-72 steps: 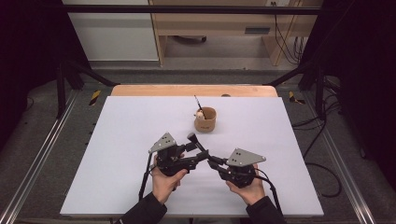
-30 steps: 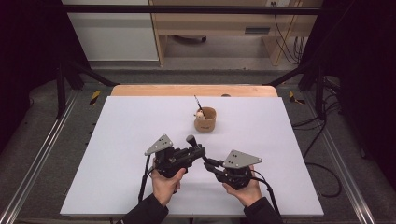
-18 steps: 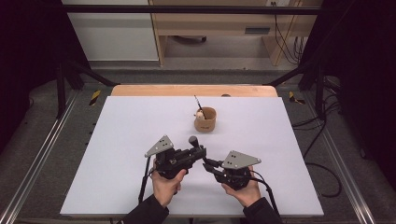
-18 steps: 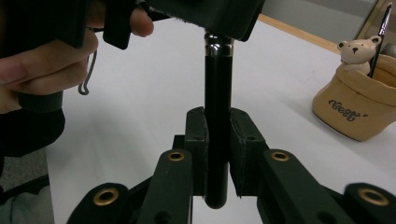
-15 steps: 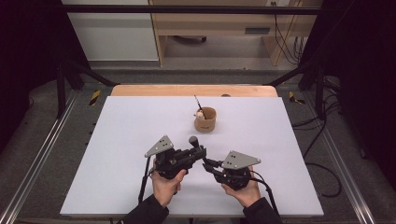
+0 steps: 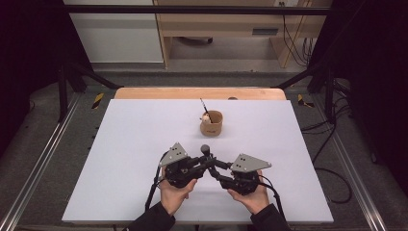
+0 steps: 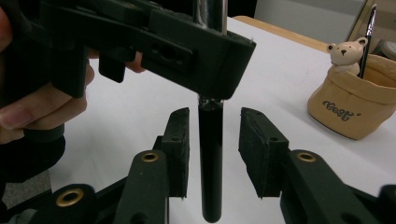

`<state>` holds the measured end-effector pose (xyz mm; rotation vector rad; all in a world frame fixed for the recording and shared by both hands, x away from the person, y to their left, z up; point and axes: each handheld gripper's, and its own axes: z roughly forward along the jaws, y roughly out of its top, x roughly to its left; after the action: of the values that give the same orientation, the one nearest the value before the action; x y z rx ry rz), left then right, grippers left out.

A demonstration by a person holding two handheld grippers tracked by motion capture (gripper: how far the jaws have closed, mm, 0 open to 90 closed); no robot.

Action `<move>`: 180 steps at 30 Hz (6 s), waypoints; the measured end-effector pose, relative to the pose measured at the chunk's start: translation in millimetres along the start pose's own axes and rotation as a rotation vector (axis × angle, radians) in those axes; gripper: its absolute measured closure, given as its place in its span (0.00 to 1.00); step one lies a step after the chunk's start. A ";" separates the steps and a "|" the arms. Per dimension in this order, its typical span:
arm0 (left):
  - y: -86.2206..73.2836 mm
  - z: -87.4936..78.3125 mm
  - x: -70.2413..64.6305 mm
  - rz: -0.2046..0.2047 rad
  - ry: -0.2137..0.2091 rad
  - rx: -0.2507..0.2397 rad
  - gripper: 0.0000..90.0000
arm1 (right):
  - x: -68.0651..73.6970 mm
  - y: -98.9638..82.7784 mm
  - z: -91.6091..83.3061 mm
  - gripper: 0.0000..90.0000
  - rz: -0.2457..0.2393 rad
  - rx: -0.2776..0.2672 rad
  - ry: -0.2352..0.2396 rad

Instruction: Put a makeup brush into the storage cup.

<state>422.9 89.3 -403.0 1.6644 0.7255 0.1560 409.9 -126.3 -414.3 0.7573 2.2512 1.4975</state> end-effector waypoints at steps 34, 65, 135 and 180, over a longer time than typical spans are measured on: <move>8.6 -7.7 4.1 0.054 0.005 0.012 0.49 | -8.4 -1.9 -4.0 0.88 0.044 0.010 -0.026; 9.1 -64.3 30.2 0.160 0.141 0.073 0.11 | -27.9 0.1 -26.7 0.88 0.073 -0.028 -0.109; -31.3 -165.4 98.8 0.129 0.407 0.042 0.08 | -71.2 64.8 3.2 0.88 0.171 -0.166 -0.238; -31.5 -164.6 101.0 0.145 0.412 0.048 0.08 | -123.4 79.1 60.2 0.88 0.255 -0.162 -0.348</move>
<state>411.8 283.8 -421.8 1.7511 0.9189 0.6017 561.1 -130.9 -367.2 1.1860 1.8086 1.4961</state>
